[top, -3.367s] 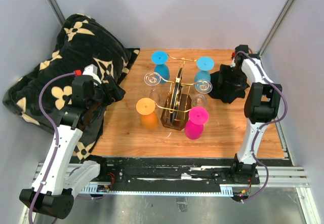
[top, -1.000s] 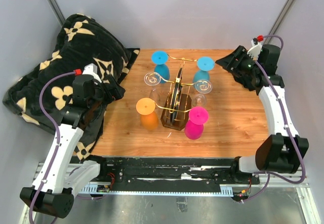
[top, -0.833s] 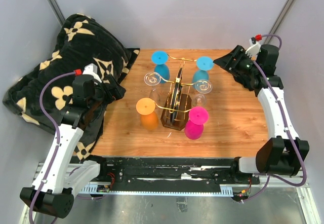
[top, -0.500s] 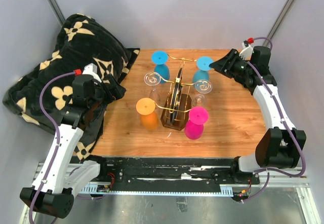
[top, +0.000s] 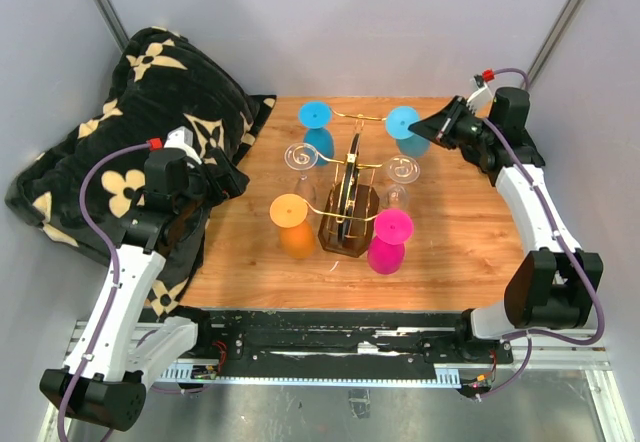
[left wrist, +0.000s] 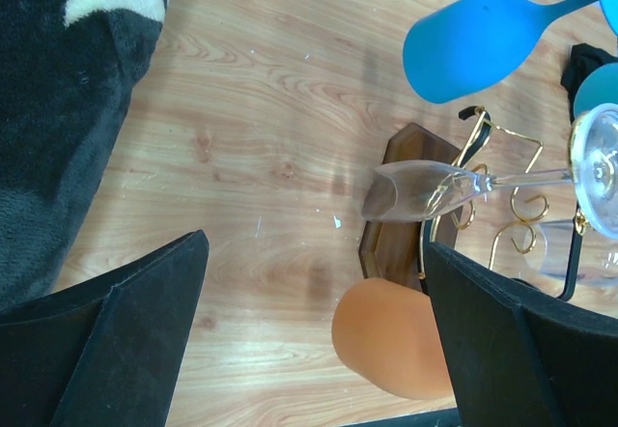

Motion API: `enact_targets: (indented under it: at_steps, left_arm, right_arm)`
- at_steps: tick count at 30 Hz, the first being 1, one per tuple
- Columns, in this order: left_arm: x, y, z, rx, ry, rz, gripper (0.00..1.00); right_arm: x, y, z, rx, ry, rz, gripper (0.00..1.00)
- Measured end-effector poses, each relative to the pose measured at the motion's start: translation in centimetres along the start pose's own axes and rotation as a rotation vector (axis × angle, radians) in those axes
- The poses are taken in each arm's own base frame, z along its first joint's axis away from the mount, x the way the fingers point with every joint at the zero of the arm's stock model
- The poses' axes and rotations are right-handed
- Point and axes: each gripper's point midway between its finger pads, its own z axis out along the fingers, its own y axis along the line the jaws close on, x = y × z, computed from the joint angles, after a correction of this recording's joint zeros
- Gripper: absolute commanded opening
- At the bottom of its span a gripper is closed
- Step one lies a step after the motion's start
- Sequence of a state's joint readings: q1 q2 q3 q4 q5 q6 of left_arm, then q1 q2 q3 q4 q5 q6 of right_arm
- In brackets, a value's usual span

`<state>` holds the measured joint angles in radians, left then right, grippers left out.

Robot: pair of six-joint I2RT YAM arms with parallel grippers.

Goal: Take the wine glass off the wine glass rack

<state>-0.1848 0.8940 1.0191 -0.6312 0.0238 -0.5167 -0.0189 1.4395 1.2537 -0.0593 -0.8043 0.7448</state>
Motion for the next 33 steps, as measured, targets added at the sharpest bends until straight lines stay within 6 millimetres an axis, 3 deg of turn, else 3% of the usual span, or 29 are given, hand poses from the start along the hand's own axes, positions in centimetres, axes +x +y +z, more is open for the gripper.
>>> enact_targets:
  at_steps: [6, 18, 27, 33]
  left_arm:
    - [0.0, 0.0, -0.1, 0.001, -0.003, 0.0, 1.0]
    - [-0.1, 0.0, -0.4, 0.003, -0.012, 0.001, 1.0]
    - [-0.1, 0.0, -0.4, 0.004, -0.013, 0.0, 1.0]
    - [-0.1, 0.0, -0.4, 0.003, -0.012, 0.0, 1.0]
  right_arm:
    - [-0.6, -0.2, -0.1, 0.01, -0.021, 0.034, 0.01]
    - [-3.6, -0.8, -1.3, 0.017, -0.12, 0.104, 0.02]
    - [-5.7, -1.4, 1.8, -0.054, -0.098, 0.176, 0.01]
    - [-5.1, 0.3, 3.0, -0.108, -0.067, 0.168, 0.01]
